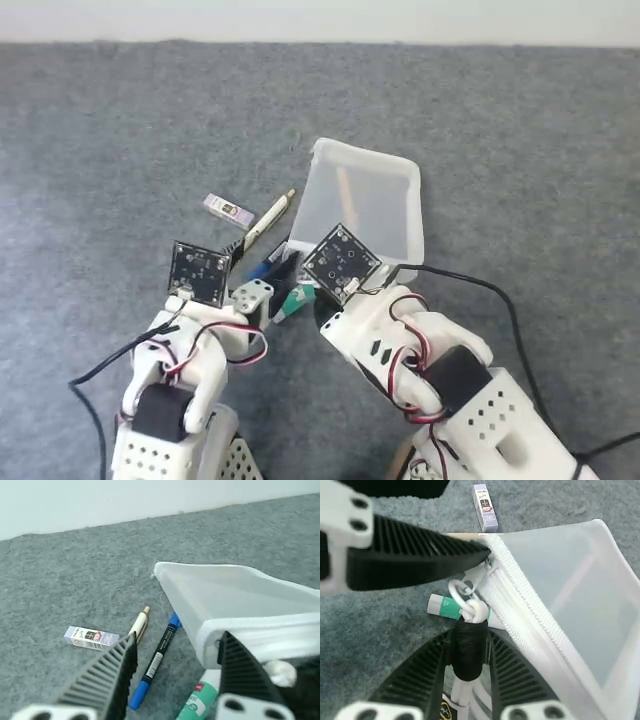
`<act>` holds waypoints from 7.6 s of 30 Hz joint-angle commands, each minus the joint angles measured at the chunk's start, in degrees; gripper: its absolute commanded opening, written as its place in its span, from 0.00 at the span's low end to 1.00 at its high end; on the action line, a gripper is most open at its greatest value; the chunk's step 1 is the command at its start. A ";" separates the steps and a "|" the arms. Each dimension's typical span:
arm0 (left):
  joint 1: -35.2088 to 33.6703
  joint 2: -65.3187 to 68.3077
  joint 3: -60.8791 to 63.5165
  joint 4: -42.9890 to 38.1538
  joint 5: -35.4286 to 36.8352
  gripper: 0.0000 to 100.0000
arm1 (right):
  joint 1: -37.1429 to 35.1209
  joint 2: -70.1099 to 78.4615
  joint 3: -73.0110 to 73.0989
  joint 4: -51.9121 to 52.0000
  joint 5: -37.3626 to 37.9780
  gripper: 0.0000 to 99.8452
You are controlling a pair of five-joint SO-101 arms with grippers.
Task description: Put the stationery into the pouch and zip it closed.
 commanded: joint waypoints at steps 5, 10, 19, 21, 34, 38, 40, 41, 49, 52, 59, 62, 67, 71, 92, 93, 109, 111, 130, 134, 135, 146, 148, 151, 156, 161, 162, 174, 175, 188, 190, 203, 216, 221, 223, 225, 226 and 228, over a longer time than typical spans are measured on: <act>-1.32 0.35 0.22 -2.46 0.09 0.15 | -0.66 -8.75 -0.44 2.42 0.97 0.01; -1.23 0.26 0.92 -3.60 0.09 0.11 | -0.66 -12.97 1.85 1.98 1.05 0.01; -1.76 0.00 -2.07 0.35 0.00 0.01 | 0.22 -13.05 1.85 1.89 1.05 0.01; -1.85 -0.09 -3.21 2.11 0.00 0.01 | 2.33 -13.14 1.58 1.80 0.79 0.01; -9.32 -0.09 -5.93 3.60 0.00 0.01 | 10.24 -13.67 0.18 1.36 0.44 0.01; -9.41 -0.09 -5.93 3.60 0.00 0.01 | 12.44 -13.67 -0.35 1.19 0.00 0.01; -9.41 -0.09 -5.93 3.60 0.00 0.01 | 12.79 -13.67 -0.62 1.36 -1.05 0.01; -9.41 -0.09 -5.93 3.60 0.00 0.01 | 13.41 -13.67 -0.88 1.45 -1.23 0.01; -9.41 -0.09 -5.67 3.60 0.00 0.01 | 18.07 -13.67 -1.49 1.01 -3.43 0.01; -9.41 -0.09 -5.67 3.60 0.00 0.01 | 19.82 -13.67 -1.76 1.01 -4.22 0.01; -9.32 -0.09 -5.49 3.60 0.00 0.01 | 19.56 -13.67 -2.02 1.01 -3.43 0.01; -8.88 0.00 -5.32 3.60 0.00 0.03 | 15.78 -13.67 -2.37 0.40 1.23 0.01; -8.88 0.18 -4.62 3.78 2.46 0.19 | 13.67 -16.31 -2.99 0.31 3.08 0.01; -8.79 0.26 -4.62 4.40 4.13 0.21 | 13.58 -21.58 -3.08 1.63 4.22 0.01; -5.54 0.09 -2.33 1.32 1.85 0.01 | 2.15 -37.58 -2.81 11.21 8.62 0.01; -3.96 0.09 -2.15 1.49 0.35 0.01 | 2.15 -37.58 -2.81 11.21 8.62 0.01; -1.85 -0.09 -3.82 2.37 -1.58 0.01 | 2.51 -37.76 4.31 7.52 8.70 0.23; -2.90 -0.09 -4.88 2.55 -1.58 0.01 | 2.77 -37.76 4.57 7.34 8.70 0.22; -10.55 0.26 -12.62 2.90 -1.41 0.01 | 18.86 -37.76 12.84 -6.29 0.09 0.18; -13.01 0.35 -16.75 4.22 -1.49 0.01 | 18.95 -37.76 12.92 -6.29 0.09 0.18; -13.80 0.35 -17.80 4.22 -1.49 0.01 | 18.95 -37.76 12.92 -6.29 0.09 0.18; -16.44 4.84 -23.08 0.26 -3.34 0.01 | 19.03 -37.49 12.92 -6.20 0.44 0.18; -16.44 9.93 -26.68 0.44 -4.04 0.01 | 19.03 -37.23 12.92 -6.29 0.44 0.18; -16.53 18.37 -33.01 1.76 -4.04 0.01 | 19.03 -37.23 12.92 -6.29 0.53 0.18; -16.44 30.42 -43.30 3.78 -3.96 0.01 | 19.03 -37.23 13.01 -6.20 0.62 0.18; -16.44 39.82 -51.03 7.03 -3.87 0.01 | 18.95 -37.23 13.89 -7.25 0.62 0.18; -16.53 41.32 -52.00 7.47 -3.34 0.01 | 18.95 -37.23 13.89 -7.25 0.62 0.18; -22.15 52.31 -56.22 9.14 6.68 0.01 | 18.68 -37.14 13.54 -6.99 0.62 0.18; -22.59 52.84 -56.13 9.14 7.38 0.01 | 18.59 -37.14 13.45 -6.99 0.62 0.18; -27.96 53.19 -51.03 9.05 14.24 0.01 | 16.66 -12.44 3.08 -7.43 0.35 0.18; -30.24 52.31 -49.63 8.97 17.14 0.01 | 16.75 -5.23 -0.09 -7.52 0.18 0.18; -31.38 41.85 -40.84 4.13 17.58 0.01 | 16.75 20.53 -9.93 -11.65 0.09 0.18; -31.38 41.14 -40.22 4.13 17.32 0.01 | 16.40 44.53 -26.20 -22.81 0.18 0.18; -31.38 41.14 -40.22 4.13 17.49 0.01 | 16.40 58.42 -39.12 -16.66 0.09 0.18; -31.38 41.14 -40.13 4.13 17.49 0.01 | 16.40 62.46 -42.29 -15.16 0.09 0.18; -31.38 41.32 -40.13 4.13 17.49 0.01 | 16.40 65.27 -43.60 -15.16 0.09 0.18; -31.38 41.32 -40.13 4.13 17.49 0.01 | 16.48 66.33 -44.13 -15.16 0.09 0.18; -31.38 41.32 -40.13 4.13 17.49 0.01 | 16.75 68.26 -45.36 -15.16 0.09 0.18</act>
